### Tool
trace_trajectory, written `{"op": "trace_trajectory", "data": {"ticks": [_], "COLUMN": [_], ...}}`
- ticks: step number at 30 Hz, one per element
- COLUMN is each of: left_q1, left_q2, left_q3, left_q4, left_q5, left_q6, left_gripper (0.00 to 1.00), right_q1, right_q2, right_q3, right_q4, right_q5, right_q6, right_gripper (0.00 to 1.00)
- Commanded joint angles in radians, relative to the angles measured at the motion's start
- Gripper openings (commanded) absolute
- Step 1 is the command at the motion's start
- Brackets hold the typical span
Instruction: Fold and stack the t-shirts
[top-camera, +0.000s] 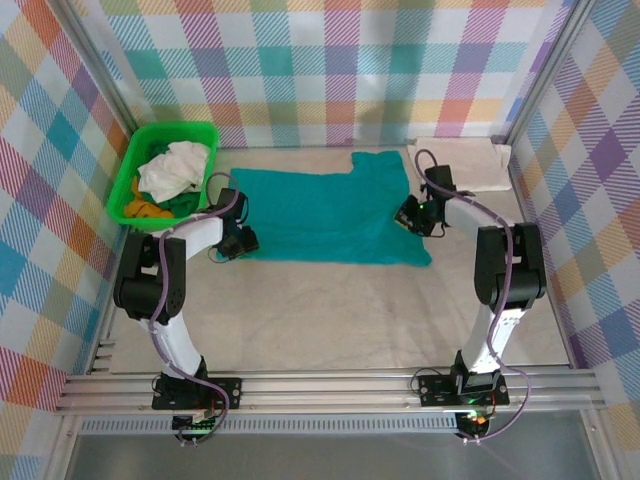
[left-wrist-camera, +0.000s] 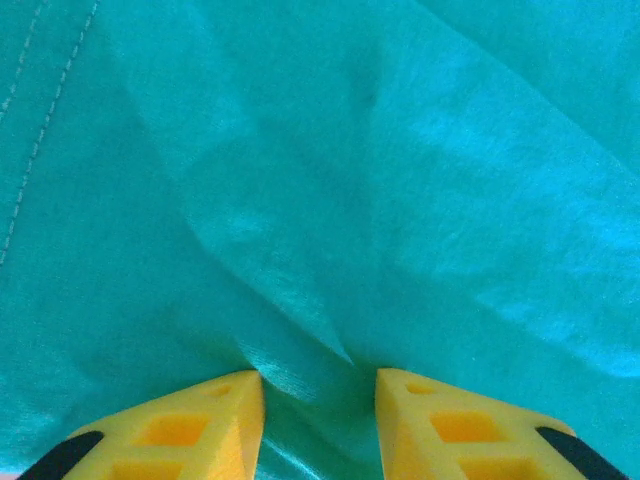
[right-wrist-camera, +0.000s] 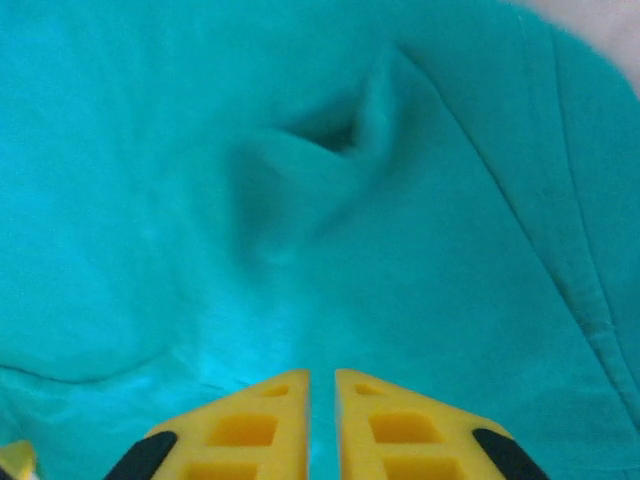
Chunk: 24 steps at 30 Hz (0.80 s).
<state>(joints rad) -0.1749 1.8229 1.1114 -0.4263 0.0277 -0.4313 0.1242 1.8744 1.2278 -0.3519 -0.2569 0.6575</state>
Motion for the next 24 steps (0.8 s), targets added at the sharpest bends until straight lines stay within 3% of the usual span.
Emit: {"op": "trace_trajectory", "data": {"ticks": [1,10,14,20,24], "left_q1": [0.012,0.010,-0.014,-0.175,-0.281], "left_q2": [0.030,-0.097,-0.189,-0.314,-0.401], "left_q3": [-0.034,-0.244,-0.383,-0.488,-0.454], "left_q4": [0.023,0.015,0.041,-0.031,-0.068], "left_q5": [0.027,0.058,0.136,0.121,0.163], "left_q6": [-0.025,-0.076,-0.136,-0.229,-0.260], "left_gripper": [0.35,0.33,0.33,0.34,0.34], "right_q1": [0.002,-0.024,-0.049,-0.099,-0.126], "right_q2": [0.020,0.025,0.020,-0.072,-0.077], "right_q3": [-0.054,-0.138,-0.157,-0.277,-0.239], "right_q4": [0.049,0.076,0.073,0.072,0.014], "right_q5": [-0.024,-0.006,0.000,0.029,0.031], "right_q6": [0.029,0.083,0.096,0.115,0.049], "right_gripper": [0.13,0.15,0.15,0.16,0.17]}}
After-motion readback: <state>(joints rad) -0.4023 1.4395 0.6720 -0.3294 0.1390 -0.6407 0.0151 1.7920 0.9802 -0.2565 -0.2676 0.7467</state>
